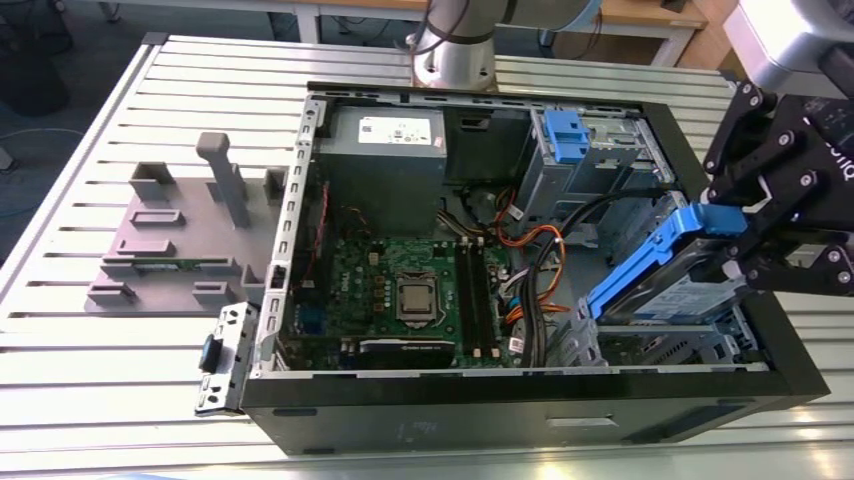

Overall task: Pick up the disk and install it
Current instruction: 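Insert the disk into the insertion slot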

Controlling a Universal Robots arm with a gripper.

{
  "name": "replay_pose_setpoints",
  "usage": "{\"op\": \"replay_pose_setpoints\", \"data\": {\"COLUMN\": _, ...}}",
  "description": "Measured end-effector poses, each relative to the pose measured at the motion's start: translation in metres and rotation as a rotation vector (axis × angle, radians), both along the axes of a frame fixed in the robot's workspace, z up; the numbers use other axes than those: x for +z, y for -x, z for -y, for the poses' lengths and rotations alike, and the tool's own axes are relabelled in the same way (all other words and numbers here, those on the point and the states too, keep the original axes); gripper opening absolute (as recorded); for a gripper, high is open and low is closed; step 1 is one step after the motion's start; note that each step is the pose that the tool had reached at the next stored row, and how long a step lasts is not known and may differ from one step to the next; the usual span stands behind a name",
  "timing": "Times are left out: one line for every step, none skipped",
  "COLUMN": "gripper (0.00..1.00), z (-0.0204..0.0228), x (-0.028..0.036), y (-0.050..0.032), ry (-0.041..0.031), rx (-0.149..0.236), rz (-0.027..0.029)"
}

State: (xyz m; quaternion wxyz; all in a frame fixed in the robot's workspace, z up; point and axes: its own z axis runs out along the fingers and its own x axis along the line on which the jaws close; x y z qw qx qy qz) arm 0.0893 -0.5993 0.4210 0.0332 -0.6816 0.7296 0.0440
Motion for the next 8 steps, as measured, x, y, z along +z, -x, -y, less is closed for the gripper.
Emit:
{"op": "replay_pose_setpoints", "data": {"gripper": 0.36, "z": 0.0, "x": -0.0007, "y": 0.0, "ry": 0.0, "rx": 0.0, "rz": 0.0}}
{"op": "replay_pose_setpoints", "data": {"gripper": 0.36, "z": 0.0, "x": -0.0014, "y": 0.0, "ry": 0.0, "rx": 0.0, "rz": 0.0}}
{"op": "replay_pose_setpoints", "data": {"gripper": 0.36, "z": 0.0, "x": -0.0021, "y": 0.0, "ry": -0.0001, "rx": 0.0, "rz": 0.0}}
{"op": "replay_pose_setpoints", "data": {"gripper": 0.36, "z": 0.0, "x": -0.0029, "y": 0.0, "ry": 0.0, "rx": 0.0, "rz": 0.0}}
{"op": "replay_pose_setpoints", "data": {"gripper": 0.36, "z": 0.0, "x": -0.0038, "y": 0.0, "ry": -0.0002, "rx": 0.0, "rz": 0.0}}
{"op": "replay_pose_setpoints", "data": {"gripper": 0.36, "z": 0.0, "x": -0.0046, "y": 0.0, "ry": 0.0, "rx": 0.0, "rz": 0.0}}
{"op": "replay_pose_setpoints", "data": {"gripper": 0.36, "z": 0.0, "x": -0.0055, "y": 0.0, "ry": 0.0, "rx": 0.0, "rz": 0.0001}}
{"op": "replay_pose_setpoints", "data": {"gripper": 0.36, "z": 0.0, "x": -0.0064, "y": 0.0, "ry": 0.0, "rx": 0.0, "rz": 0.0001}}
